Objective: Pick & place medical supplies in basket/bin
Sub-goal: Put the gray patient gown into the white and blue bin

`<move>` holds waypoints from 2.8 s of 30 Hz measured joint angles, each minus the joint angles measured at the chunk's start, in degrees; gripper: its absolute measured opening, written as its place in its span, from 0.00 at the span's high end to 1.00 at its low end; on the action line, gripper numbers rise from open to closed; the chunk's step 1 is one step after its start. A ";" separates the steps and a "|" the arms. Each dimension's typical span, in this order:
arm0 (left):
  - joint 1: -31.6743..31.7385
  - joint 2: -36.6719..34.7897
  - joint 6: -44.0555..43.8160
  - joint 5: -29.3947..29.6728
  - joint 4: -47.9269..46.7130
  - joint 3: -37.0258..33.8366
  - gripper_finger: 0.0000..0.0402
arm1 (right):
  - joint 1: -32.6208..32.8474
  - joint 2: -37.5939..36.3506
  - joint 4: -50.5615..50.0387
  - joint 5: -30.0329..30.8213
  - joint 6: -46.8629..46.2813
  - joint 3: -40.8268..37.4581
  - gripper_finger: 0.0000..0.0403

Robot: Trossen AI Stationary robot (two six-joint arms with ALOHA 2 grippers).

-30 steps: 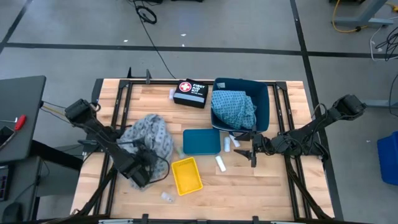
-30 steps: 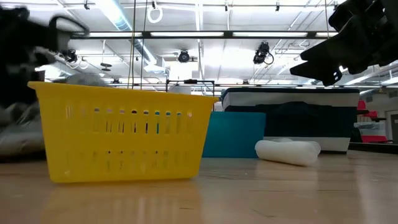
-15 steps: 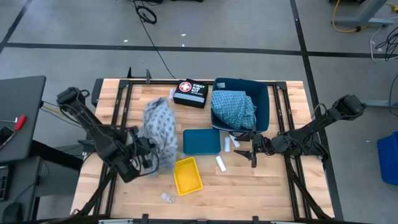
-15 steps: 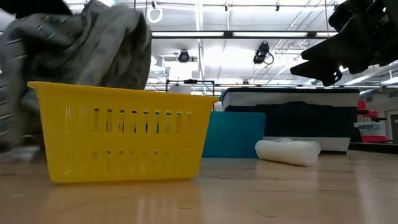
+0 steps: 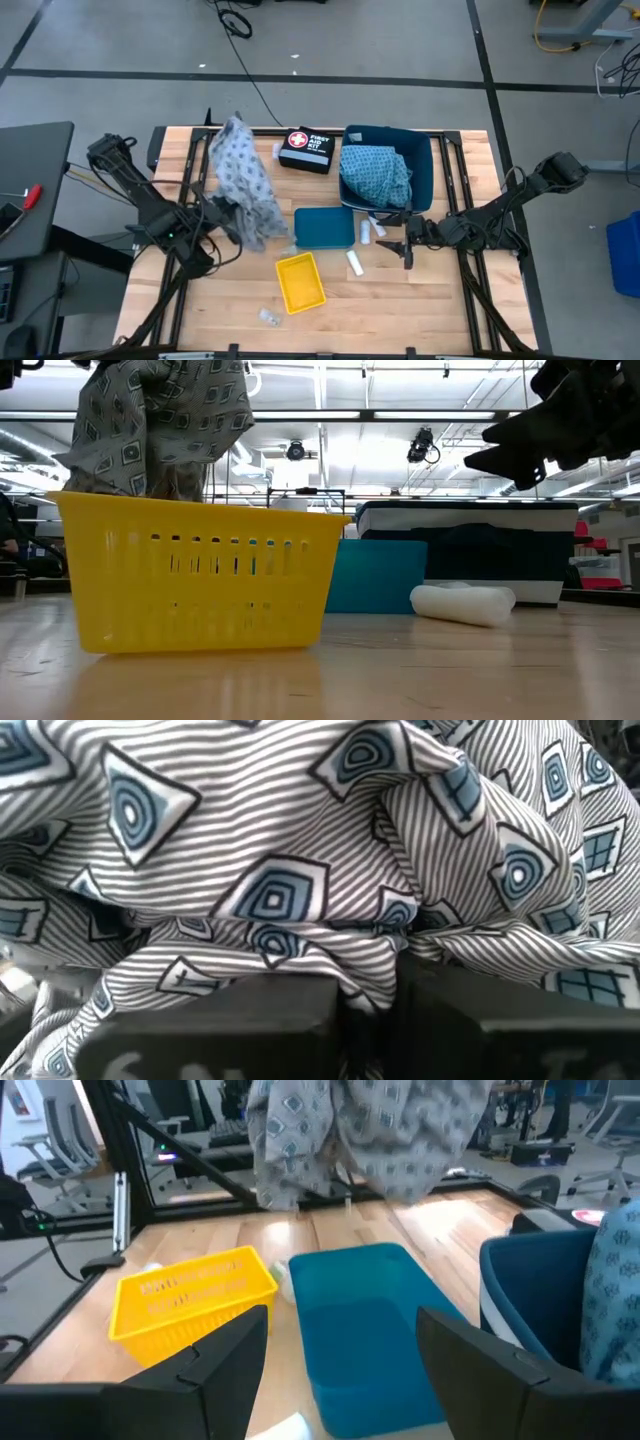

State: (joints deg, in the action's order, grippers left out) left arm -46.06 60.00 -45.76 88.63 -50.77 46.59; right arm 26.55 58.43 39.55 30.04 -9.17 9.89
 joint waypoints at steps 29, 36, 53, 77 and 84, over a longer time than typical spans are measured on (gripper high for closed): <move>33.67 8.38 64.01 -78.49 107.71 -18.67 0.94 | 0.06 0.00 6.35 -0.26 6.51 0.00 0.35; 45.60 18.12 58.94 -93.91 115.66 -15.51 0.94 | 3.22 -1.93 7.61 0.05 13.34 0.00 0.41; 57.47 42.01 57.65 -111.74 99.05 18.40 0.94 | 18.26 -25.99 -20.53 14.28 8.92 -0.02 0.71; 67.62 82.03 63.07 -123.00 39.46 78.08 0.94 | 23.52 -26.27 -22.78 19.00 6.86 -0.02 0.72; 66.33 83.76 65.55 -116.39 28.73 80.97 0.94 | 23.50 -26.27 -22.75 19.35 6.79 -0.02 0.72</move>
State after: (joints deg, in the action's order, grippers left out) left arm 20.28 143.76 19.79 -27.76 -22.04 127.56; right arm 50.04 32.16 16.80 49.39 -2.37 9.87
